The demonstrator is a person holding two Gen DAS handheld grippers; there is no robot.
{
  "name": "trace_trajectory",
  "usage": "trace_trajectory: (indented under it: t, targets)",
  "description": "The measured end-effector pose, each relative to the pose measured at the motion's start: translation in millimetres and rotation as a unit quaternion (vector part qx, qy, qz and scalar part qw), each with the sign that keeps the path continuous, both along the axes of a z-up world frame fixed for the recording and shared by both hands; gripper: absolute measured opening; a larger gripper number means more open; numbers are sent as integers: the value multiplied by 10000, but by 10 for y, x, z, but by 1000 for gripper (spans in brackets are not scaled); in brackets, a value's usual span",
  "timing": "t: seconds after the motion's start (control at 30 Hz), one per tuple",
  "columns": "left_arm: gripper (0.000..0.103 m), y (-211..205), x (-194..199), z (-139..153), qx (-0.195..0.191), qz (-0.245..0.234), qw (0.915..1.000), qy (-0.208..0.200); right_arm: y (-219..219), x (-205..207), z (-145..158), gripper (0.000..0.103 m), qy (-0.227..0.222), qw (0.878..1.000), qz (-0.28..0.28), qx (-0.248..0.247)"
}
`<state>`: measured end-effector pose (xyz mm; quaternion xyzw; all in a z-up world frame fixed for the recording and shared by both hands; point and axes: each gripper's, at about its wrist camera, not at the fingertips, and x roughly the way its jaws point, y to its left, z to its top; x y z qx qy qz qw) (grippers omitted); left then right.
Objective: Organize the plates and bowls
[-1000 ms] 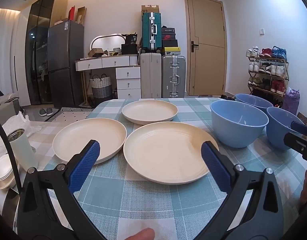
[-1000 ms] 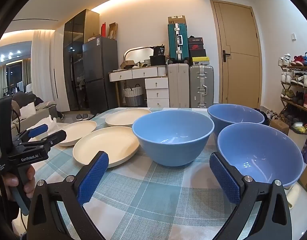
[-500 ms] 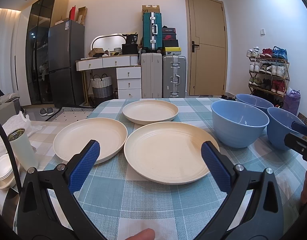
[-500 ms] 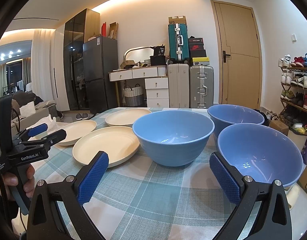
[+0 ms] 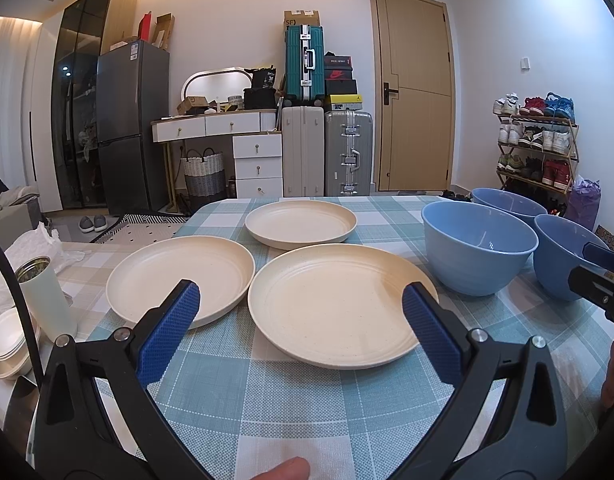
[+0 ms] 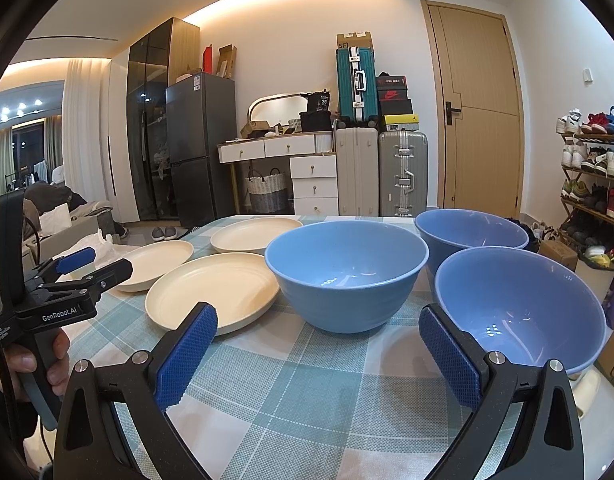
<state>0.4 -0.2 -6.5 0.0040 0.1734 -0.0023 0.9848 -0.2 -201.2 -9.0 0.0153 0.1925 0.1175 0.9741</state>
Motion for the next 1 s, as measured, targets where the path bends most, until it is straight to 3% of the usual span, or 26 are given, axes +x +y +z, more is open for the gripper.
trace_trajectory:
  t: [1.0]
  targets:
    - [101,8,-2,38,-7,-4,10000,12,3,19,-20,103,3,10000,3,10]
